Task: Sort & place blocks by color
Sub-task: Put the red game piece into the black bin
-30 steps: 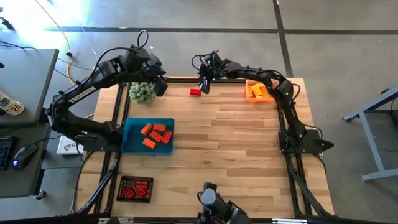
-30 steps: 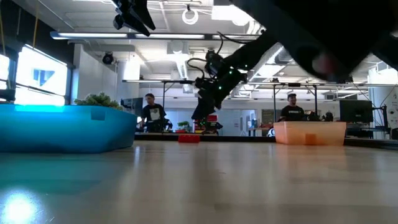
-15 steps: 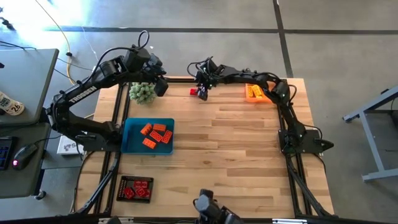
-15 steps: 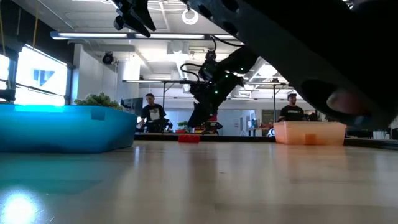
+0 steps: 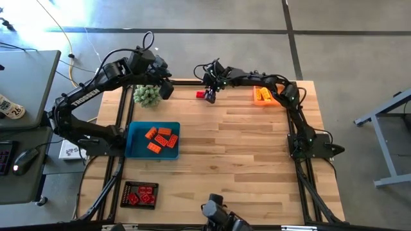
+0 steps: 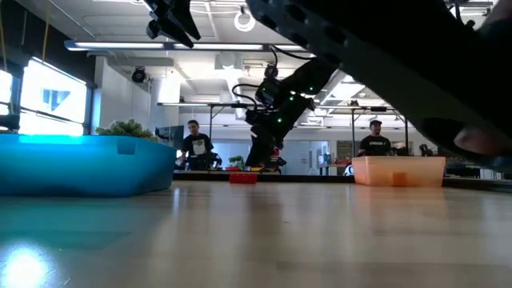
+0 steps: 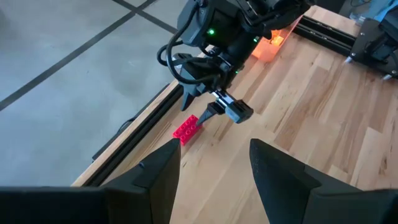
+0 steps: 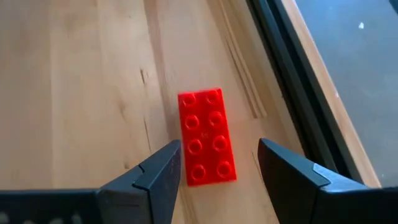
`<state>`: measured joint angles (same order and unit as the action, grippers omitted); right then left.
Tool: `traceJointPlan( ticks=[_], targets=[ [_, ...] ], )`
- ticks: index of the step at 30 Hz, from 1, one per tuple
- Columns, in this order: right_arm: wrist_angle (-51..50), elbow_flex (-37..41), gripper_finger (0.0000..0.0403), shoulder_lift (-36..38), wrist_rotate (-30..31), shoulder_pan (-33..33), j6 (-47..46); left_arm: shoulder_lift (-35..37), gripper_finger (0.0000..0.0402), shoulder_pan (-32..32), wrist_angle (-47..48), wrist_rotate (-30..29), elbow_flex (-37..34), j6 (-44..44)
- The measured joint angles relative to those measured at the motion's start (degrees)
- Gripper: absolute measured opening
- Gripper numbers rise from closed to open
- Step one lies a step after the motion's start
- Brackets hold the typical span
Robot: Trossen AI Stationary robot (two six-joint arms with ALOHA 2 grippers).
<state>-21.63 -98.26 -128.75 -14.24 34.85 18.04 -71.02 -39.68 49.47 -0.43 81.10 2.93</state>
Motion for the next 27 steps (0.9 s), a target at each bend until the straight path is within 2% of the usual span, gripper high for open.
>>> traceJointPlan(
  ticks=[5, 8, 14, 19, 27],
  targets=[
    [-1.0, -0.1, 0.02, 0.0, -0.3, 0.0, -1.7, 0.0, 0.018, 0.0, 0.0, 0.0, 0.0, 0.1],
    [-3.5, -2.8, 0.02, -0.1, 0.5, 0.0, -2.7, -0.5, 0.018, 0.0, -0.7, 0.0, 0.0, -1.4],
    [-7.2, -11.8, 0.02, 0.0, 4.5, 0.5, -2.8, -4.7, 0.018, -1.4, -5.1, -0.2, 0.0, -7.9],
    [-11.1, -18.5, 0.02, 0.0, 5.2, 2.0, -7.7, -9.5, 0.018, -2.6, -7.0, -0.3, 0.0, -8.2],
    [-17.9, -28.8, 0.02, 0.0, 11.3, 5.3, -8.7, -16.8, 0.0187, -5.6, -10.9, -0.6, 0.0, -7.4]
  ],
)
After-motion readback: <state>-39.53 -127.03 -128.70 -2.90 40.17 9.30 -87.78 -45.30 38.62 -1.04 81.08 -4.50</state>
